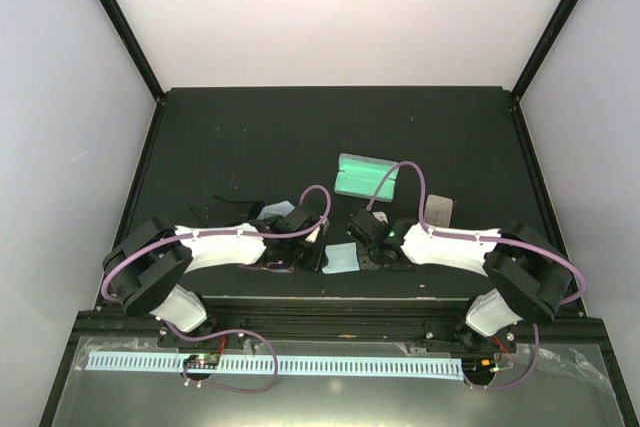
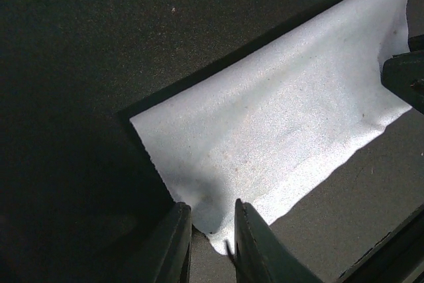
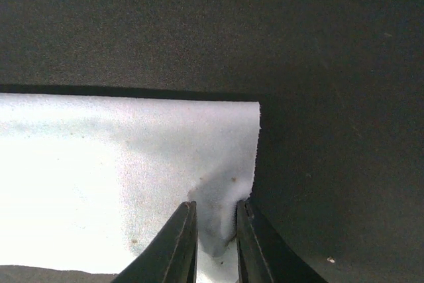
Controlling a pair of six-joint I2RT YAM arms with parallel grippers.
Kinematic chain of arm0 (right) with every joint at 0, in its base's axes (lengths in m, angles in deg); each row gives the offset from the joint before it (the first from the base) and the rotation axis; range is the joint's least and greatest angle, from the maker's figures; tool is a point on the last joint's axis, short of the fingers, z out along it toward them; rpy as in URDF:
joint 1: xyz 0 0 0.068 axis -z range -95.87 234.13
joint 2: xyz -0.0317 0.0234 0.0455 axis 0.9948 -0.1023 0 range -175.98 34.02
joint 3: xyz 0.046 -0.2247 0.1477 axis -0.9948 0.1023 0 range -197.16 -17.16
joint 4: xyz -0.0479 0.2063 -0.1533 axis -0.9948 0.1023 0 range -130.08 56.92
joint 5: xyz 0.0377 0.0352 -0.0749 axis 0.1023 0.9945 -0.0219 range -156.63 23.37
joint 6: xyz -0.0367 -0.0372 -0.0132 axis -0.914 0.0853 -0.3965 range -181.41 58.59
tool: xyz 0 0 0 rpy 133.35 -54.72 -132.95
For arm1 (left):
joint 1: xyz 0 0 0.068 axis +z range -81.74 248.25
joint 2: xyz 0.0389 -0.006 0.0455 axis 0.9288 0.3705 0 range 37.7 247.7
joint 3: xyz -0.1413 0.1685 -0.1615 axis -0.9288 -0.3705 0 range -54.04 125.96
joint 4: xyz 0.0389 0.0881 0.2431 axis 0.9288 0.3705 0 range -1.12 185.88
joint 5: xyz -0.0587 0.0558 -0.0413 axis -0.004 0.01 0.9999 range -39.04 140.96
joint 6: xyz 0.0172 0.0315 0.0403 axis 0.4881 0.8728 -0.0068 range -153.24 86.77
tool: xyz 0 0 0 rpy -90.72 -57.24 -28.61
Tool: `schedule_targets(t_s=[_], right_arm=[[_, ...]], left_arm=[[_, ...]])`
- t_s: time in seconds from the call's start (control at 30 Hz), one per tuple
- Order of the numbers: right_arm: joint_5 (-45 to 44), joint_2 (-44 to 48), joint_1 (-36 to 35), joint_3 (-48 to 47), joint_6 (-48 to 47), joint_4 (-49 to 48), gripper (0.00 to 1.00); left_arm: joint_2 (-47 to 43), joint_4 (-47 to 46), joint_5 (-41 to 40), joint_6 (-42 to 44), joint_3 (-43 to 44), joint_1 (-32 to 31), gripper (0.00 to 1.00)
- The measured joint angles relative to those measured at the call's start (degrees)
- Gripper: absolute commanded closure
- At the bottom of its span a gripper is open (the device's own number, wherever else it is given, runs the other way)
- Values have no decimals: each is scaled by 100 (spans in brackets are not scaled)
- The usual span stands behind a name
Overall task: Organize the sunglasses
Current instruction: Adjust the glasses cleaning cloth at the center of the board.
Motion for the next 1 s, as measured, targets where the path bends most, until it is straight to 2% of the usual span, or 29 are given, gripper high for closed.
schedule_targets(t_s=[0.23, 0.73, 1.0], right_arm=[[-52, 7, -4, 0, 2, 17, 78], [-133, 9, -24, 0, -4, 101, 90], [-184, 9, -42, -7, -11, 157, 79]], left_arm=[[0, -2, -35, -20, 2, -2, 80], [33, -9, -24, -61, 24, -4, 97], [33, -20, -2, -59, 101, -4, 98]])
